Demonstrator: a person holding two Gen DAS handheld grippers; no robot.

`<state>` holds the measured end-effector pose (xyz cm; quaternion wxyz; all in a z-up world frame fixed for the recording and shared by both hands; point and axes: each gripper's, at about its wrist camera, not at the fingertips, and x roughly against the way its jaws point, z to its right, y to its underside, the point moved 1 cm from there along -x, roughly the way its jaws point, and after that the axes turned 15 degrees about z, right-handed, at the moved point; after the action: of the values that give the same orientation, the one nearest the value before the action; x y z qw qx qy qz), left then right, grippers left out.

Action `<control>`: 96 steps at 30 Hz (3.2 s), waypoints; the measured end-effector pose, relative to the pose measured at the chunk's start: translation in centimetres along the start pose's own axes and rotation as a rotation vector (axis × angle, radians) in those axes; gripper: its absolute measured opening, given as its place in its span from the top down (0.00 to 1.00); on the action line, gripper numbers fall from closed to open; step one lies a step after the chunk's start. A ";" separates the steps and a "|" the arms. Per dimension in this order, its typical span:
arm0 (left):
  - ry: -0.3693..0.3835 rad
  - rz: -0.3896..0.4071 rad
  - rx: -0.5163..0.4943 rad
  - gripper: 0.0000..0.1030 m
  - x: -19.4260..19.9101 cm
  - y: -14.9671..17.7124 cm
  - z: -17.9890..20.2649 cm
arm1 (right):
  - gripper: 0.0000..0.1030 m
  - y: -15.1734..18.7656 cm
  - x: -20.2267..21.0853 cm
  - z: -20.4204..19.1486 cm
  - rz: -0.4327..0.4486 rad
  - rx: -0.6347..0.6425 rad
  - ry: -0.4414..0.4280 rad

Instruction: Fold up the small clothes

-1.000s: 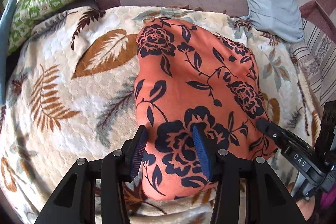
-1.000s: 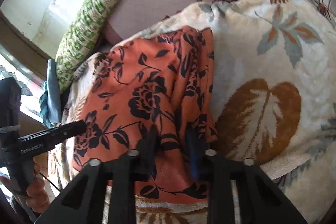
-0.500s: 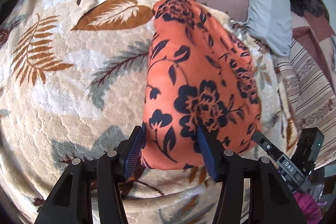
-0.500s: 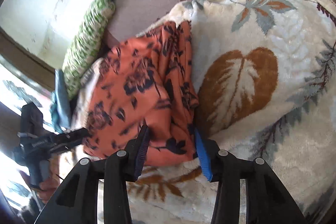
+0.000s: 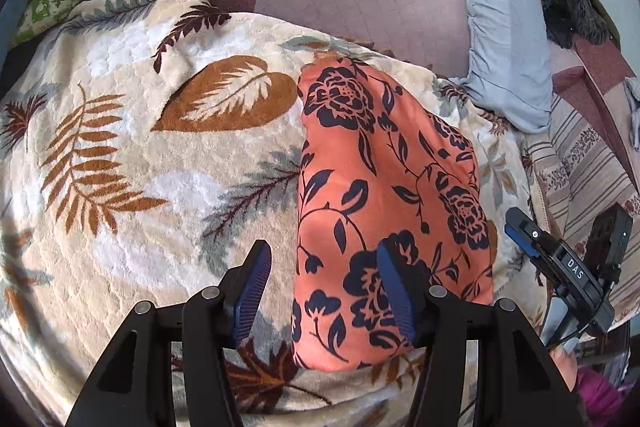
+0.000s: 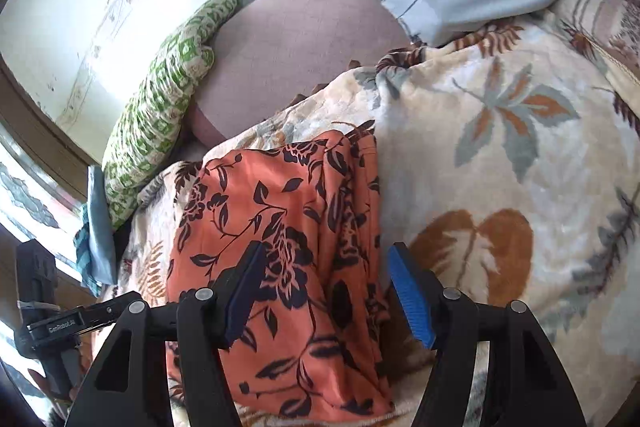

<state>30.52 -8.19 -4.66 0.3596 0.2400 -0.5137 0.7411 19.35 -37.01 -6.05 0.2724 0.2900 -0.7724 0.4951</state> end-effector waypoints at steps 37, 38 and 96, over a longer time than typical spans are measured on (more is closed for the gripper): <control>0.168 -0.042 0.202 0.47 2.0 -0.3 -7.1 | 0.51 4.1 -0.7 -9.2 -0.166 0.016 -0.355; 0.131 -0.041 0.184 0.45 2.4 0.1 -8.1 | 0.51 5.0 -1.0 -9.6 -0.176 0.026 -0.347; -0.336 0.245 -0.207 0.30 21.9 19.8 -2.6 | 0.00 15.5 20.3 -15.7 0.089 0.565 0.145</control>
<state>1.42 -3.72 -1.31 0.1993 0.2576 -0.6650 0.6721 -3.53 -20.82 4.62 0.2132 0.2841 -0.5946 0.7213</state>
